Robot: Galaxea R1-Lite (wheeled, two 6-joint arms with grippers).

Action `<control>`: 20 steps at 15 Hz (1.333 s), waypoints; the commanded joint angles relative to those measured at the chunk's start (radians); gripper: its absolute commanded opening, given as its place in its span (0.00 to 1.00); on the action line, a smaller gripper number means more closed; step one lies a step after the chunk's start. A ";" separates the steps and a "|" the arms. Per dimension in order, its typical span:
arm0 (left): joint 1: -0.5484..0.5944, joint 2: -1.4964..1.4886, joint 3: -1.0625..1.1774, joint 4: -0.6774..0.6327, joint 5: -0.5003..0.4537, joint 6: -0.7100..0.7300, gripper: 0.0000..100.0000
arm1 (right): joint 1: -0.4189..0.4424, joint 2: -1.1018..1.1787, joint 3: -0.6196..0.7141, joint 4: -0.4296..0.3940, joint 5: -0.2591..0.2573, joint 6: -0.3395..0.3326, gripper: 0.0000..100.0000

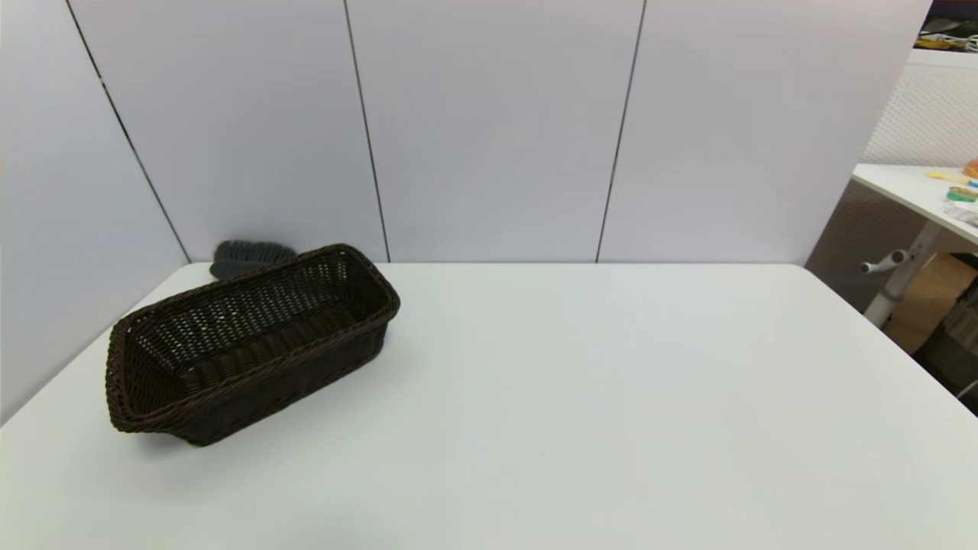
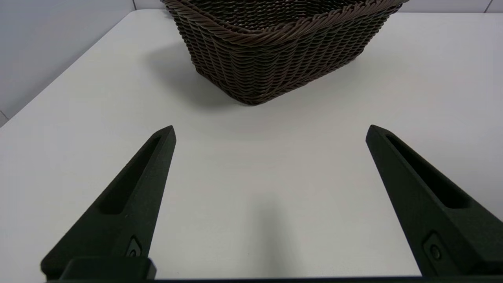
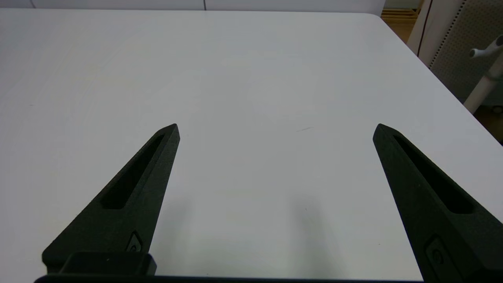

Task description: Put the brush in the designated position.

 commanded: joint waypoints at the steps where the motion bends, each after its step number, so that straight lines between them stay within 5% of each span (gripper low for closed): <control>1: 0.000 0.002 0.000 0.000 0.000 0.000 1.00 | 0.000 0.001 0.002 0.002 0.001 -0.003 1.00; 20: 0.001 0.000 0.000 0.000 0.000 0.000 1.00 | 0.000 0.001 0.002 0.002 0.001 -0.003 1.00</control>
